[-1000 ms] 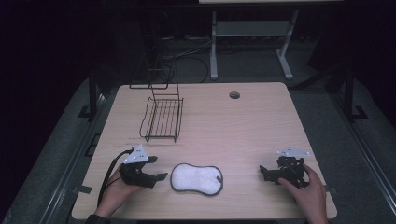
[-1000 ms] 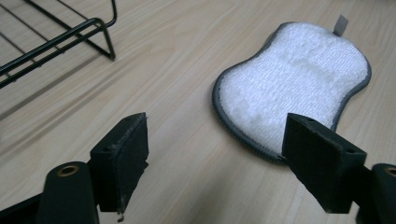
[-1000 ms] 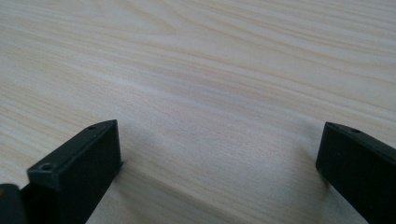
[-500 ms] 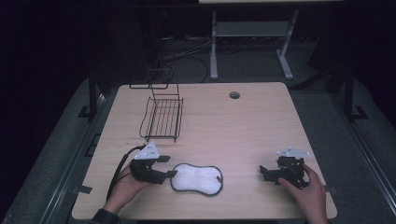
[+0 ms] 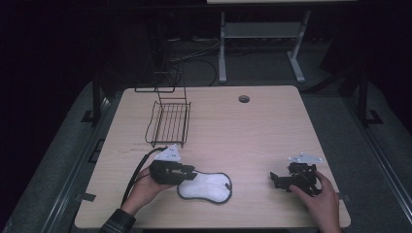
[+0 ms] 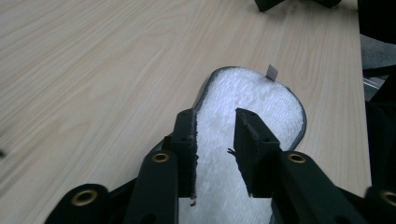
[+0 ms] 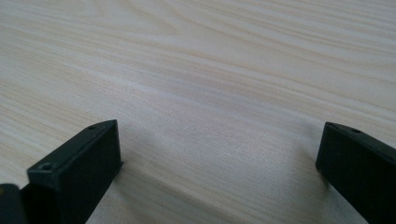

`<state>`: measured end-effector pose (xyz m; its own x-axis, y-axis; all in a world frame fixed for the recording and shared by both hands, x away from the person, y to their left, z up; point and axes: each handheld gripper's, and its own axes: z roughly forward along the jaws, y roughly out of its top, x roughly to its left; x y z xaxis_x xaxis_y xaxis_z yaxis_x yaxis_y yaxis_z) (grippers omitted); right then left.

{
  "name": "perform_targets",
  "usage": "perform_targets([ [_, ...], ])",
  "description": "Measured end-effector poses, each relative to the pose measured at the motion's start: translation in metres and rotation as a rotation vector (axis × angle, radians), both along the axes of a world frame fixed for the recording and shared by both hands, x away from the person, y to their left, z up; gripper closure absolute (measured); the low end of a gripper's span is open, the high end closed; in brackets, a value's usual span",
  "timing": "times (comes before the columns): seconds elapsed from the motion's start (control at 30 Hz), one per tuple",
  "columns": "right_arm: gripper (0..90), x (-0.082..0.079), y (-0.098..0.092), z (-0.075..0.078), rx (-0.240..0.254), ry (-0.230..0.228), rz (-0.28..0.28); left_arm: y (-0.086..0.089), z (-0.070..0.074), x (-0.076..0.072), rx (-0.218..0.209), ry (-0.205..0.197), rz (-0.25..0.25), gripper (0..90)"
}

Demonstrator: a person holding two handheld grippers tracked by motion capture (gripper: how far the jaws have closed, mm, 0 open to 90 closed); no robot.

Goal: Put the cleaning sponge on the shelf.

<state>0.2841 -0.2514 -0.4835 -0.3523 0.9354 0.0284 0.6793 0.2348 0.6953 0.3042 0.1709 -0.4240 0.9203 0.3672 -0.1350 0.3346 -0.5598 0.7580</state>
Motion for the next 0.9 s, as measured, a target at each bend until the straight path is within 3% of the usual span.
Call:
perform_targets([
  [0.27, 0.0, 0.000, 0.000, 0.000, 0.000, 0.000, 0.000, -0.020, 0.003, 0.006, 0.019, 0.018, -0.050, 89.6],
  [0.53, 0.0, 0.000, 0.000, 0.000, -0.001, 0.000, 0.001, -0.042, 0.001, 0.011, 0.018, 0.033, -0.085, 89.8],
  [0.9, 0.0, 0.000, 0.000, 0.000, 0.000, 0.000, 0.000, -0.071, -0.015, 0.014, 0.038, 0.067, -0.135, 89.9],
])
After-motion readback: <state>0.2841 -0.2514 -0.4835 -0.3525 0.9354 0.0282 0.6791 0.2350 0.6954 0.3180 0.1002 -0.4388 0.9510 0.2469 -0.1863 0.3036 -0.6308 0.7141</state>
